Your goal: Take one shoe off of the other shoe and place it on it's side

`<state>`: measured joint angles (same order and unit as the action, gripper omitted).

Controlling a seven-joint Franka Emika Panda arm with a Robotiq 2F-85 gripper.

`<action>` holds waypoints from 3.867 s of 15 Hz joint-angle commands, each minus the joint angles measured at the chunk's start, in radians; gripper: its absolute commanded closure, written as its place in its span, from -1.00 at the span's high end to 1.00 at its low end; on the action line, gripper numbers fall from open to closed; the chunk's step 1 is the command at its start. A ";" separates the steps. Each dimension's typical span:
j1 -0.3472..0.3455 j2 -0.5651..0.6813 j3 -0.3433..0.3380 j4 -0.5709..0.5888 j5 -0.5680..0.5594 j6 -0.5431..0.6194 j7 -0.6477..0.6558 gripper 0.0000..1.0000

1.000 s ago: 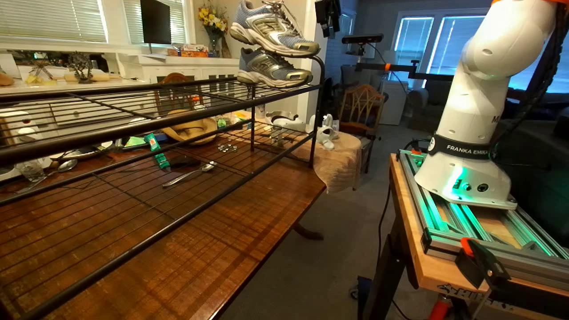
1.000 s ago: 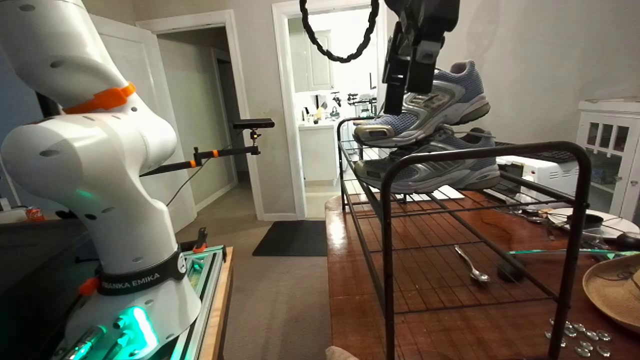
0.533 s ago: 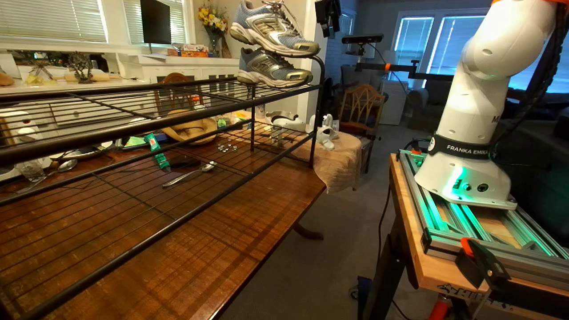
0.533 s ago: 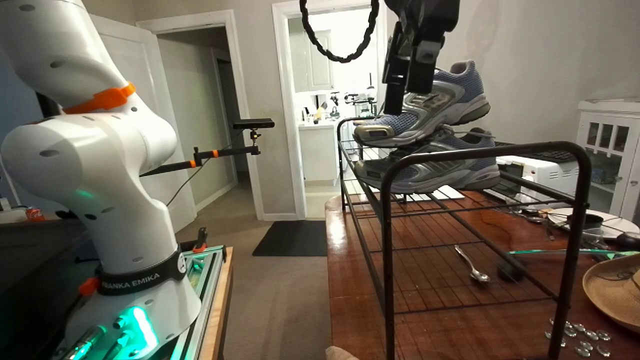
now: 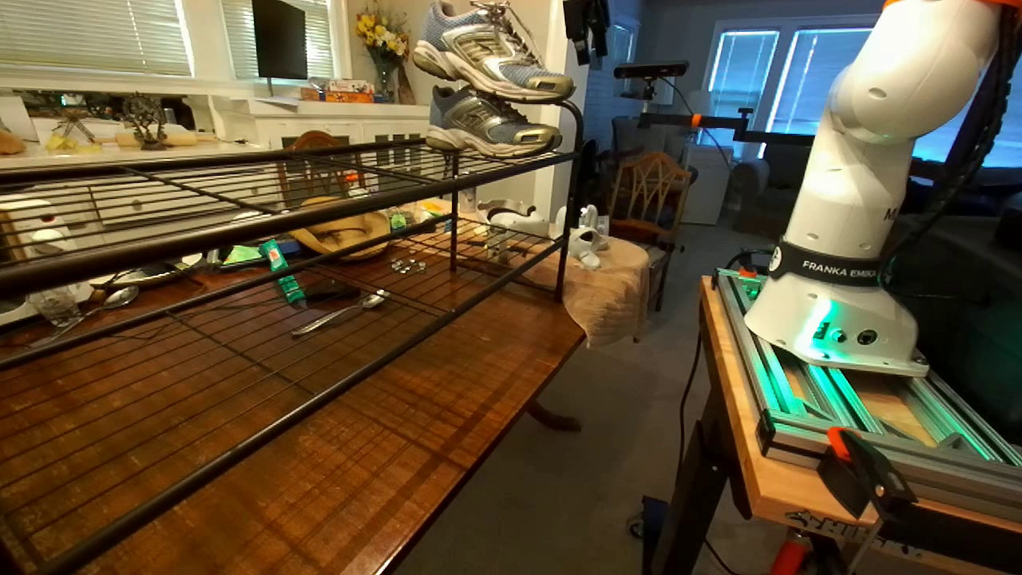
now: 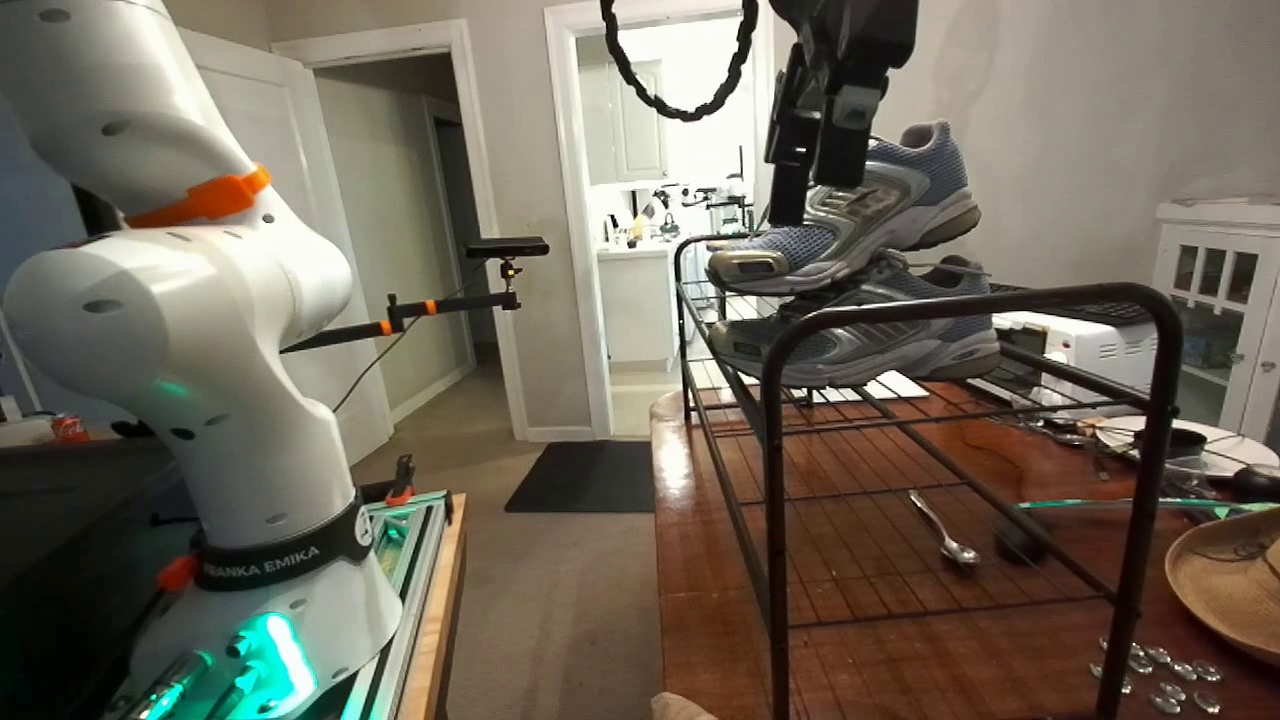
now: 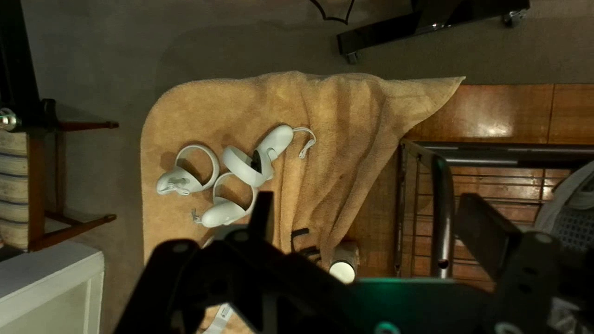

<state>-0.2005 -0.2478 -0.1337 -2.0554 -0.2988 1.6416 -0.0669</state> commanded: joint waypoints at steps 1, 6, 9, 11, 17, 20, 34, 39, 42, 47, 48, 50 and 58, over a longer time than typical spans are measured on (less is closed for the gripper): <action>0.026 -0.020 -0.030 0.035 0.102 -0.025 -0.052 1.00; 0.038 -0.045 -0.049 0.058 0.223 -0.043 -0.133 1.00; 0.052 -0.080 -0.055 0.022 0.299 0.009 -0.164 1.00; 0.067 -0.090 -0.055 0.007 0.361 0.035 -0.184 1.00; 0.110 -0.131 -0.046 -0.087 0.534 0.244 -0.237 1.00; 0.138 -0.147 -0.043 -0.153 0.587 0.377 -0.289 1.00; 0.241 -0.203 -0.063 -0.331 0.656 0.623 -0.473 0.44; 0.237 -0.196 -0.063 -0.351 0.631 0.615 -0.503 -0.26; 0.234 -0.195 -0.061 -0.354 0.625 0.612 -0.499 -0.49; 0.230 -0.195 -0.062 -0.338 0.620 0.596 -0.487 0.27; 0.229 -0.194 -0.062 -0.334 0.616 0.590 -0.484 0.44; 0.227 -0.191 -0.056 -0.331 0.606 0.583 -0.471 0.75; 0.221 -0.160 0.034 -0.308 0.443 0.553 -0.349 1.00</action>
<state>0.0272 -0.4276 -0.1338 -2.3902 0.2202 2.2241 -0.4888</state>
